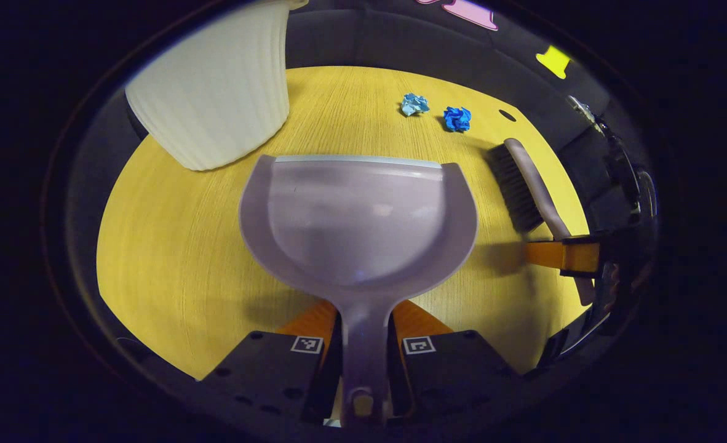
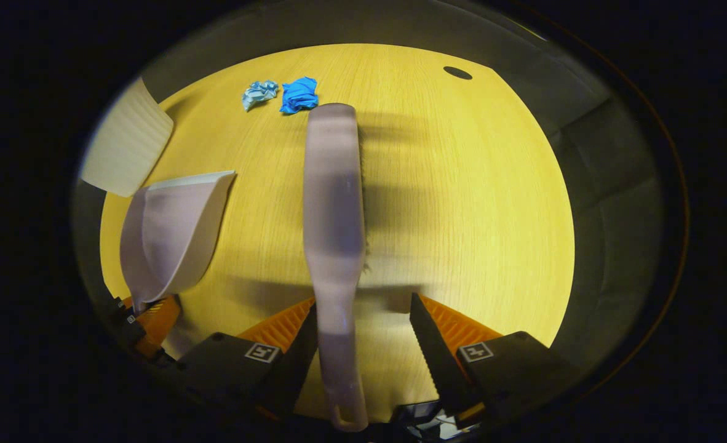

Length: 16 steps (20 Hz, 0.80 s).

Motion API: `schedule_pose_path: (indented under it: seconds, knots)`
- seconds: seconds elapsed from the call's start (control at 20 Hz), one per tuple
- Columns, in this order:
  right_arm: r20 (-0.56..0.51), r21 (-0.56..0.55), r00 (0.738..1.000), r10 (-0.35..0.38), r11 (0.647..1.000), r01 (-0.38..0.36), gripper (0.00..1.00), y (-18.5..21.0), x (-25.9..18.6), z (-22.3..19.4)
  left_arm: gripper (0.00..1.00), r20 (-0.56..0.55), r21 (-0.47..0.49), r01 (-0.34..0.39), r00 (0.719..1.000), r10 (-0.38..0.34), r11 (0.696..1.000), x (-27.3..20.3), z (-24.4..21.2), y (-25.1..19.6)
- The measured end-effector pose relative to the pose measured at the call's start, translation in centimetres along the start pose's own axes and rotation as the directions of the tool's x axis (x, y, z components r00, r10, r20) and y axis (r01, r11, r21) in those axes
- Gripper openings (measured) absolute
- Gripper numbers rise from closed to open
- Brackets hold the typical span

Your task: Pick up the small broom and dustpan from the desktop, sweep the trash into the dustpan with the broom, and then empty the trash into the garbage bin.

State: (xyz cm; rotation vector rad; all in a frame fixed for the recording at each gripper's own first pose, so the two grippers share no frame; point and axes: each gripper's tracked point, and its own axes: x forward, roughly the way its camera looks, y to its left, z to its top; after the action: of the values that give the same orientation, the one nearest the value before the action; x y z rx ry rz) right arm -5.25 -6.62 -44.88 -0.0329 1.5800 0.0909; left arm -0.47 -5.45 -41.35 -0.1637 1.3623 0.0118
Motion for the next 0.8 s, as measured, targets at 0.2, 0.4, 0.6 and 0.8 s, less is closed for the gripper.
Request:
schedule_pose_path:
  seconds: [0.2, 0.4, 0.6, 0.8]
  knots:
    - [-0.028, 0.058, 0.998, 0.049, 0.997, -0.048, 0.51, 1.3, 0.0, 0.6, 0.31, -0.007, 0.016, 0.005, 1.0, -0.005, 1.0, -0.1, 0.0, 0.2]
    - [-0.032, 0.065, 0.994, 0.103, 0.993, -0.101, 0.35, 1.6, 0.6, 1.9, 0.31, -0.015, 0.027, 0.002, 1.0, -0.001, 1.0, 0.1, 0.1, 0.5]
    - [0.034, 0.112, 0.989, 0.141, 0.983, -0.144, 0.28, 0.5, 0.2, 7.7, 0.31, -0.031, 0.066, -0.01, 0.999, 0.012, 0.998, -0.3, 0.3, 1.2]
    - [0.094, -0.132, 0.995, -0.028, 0.99, 0.04, 0.28, -4.2, 1.7, 17.0, 0.31, -0.048, 0.079, -0.004, 0.999, 0.008, 0.997, -0.4, 0.1, 1.2]
